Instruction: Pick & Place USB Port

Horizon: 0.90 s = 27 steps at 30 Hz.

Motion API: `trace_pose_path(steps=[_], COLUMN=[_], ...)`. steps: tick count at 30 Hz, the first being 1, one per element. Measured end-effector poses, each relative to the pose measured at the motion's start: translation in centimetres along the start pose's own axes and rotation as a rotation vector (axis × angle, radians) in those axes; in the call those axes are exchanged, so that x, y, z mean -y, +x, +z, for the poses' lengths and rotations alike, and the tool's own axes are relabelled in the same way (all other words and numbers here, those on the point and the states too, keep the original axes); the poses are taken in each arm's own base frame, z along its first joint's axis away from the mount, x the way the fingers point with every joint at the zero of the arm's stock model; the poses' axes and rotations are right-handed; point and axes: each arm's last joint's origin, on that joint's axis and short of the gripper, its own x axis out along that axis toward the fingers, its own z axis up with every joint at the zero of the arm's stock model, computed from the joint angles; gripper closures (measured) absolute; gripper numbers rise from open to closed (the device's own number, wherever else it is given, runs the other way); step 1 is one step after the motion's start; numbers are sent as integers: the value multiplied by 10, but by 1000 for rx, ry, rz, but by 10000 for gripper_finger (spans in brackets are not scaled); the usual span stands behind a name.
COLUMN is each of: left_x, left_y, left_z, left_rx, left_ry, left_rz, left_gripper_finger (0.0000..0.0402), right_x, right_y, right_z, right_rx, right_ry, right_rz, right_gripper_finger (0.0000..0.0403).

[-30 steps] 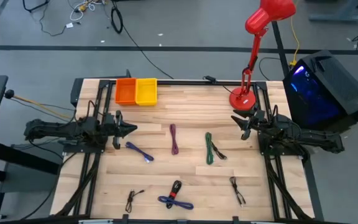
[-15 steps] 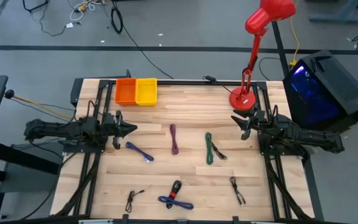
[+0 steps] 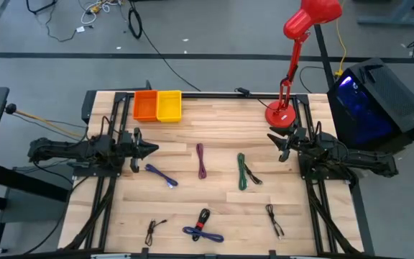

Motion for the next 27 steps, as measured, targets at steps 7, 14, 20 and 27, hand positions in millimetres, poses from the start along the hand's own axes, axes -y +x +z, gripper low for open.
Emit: trace_pose_path(steps=[7, 14, 20, 27], left_x=[0, 0, 0, -2], left_y=[0, 0, 0, -1], left_z=[1, 1, 4, 12], left_rx=[13, 16, 43, 154], left_ry=[-3, -7, -14, -63], left_rz=[-3, 13, 30, 127], left_gripper_finger=[376, 376, 376, 376], right_x=[0, 1, 1, 1], right_y=[0, 0, 0, -1], right_z=[0, 1, 7, 16], right_rx=[0, 7, 70, 168], right_ry=[0, 0, 20, 76], right_rz=[0, -51, -48, -44], right_gripper_finger=[253, 253, 253, 253])
